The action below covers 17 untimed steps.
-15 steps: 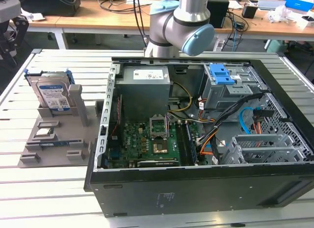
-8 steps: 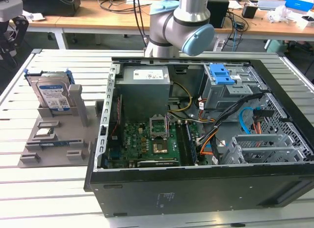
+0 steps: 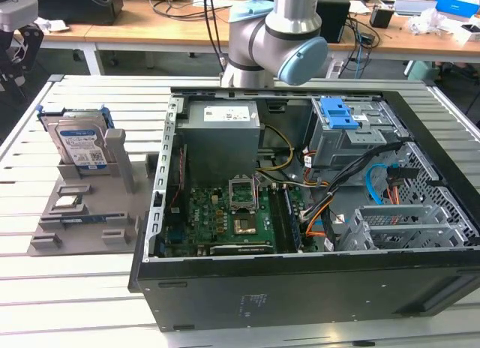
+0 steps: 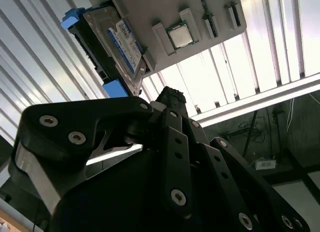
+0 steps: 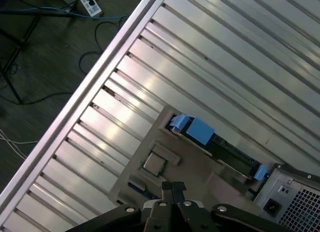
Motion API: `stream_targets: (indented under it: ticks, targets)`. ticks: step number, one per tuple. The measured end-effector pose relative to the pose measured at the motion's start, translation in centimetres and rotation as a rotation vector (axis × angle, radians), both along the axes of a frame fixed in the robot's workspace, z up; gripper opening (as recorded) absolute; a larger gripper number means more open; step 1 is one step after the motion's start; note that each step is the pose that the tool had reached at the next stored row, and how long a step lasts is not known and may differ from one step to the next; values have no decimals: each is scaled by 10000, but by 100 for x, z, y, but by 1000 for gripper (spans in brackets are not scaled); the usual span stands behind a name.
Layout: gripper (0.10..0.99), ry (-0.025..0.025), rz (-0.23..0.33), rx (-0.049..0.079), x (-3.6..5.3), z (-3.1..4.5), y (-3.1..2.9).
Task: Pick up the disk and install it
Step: 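Pick up the disk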
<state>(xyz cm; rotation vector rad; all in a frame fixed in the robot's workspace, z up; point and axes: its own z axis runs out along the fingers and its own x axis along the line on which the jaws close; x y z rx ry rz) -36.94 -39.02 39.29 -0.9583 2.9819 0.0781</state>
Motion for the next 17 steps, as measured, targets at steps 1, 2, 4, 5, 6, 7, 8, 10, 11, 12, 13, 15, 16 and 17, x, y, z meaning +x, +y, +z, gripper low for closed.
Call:
stream_targets:
  ticks: [1, 2, 4, 5, 6, 7, 8, 10, 11, 12, 13, 15, 16, 17]
  targets:
    - [106, 0, 95, 0, 0, 0, 0]
    - [106, 0, 187, 0, 0, 0, 0]
    - [106, 0, 413, 0, 0, 0, 0]
    - [106, 0, 577, 0, 0, 0, 0]
    - [106, 0, 664, 0, 0, 0, 0]
    - [106, 0, 791, 0, 0, 0, 0]
    - [106, 0, 982, 0, 0, 0, 0]
    - [106, 0, 1104, 0, 0, 0, 0]
    - [106, 0, 1163, 0, 0, 0, 0]
    - [106, 0, 1209, 0, 0, 0, 0]
    - [106, 0, 1315, 0, 0, 0, 0]
    - [106, 0, 1508, 0, 0, 0, 0]
    - [106, 0, 1568, 0, 0, 0, 0]
    - [106, 0, 1675, 0, 0, 0, 0]
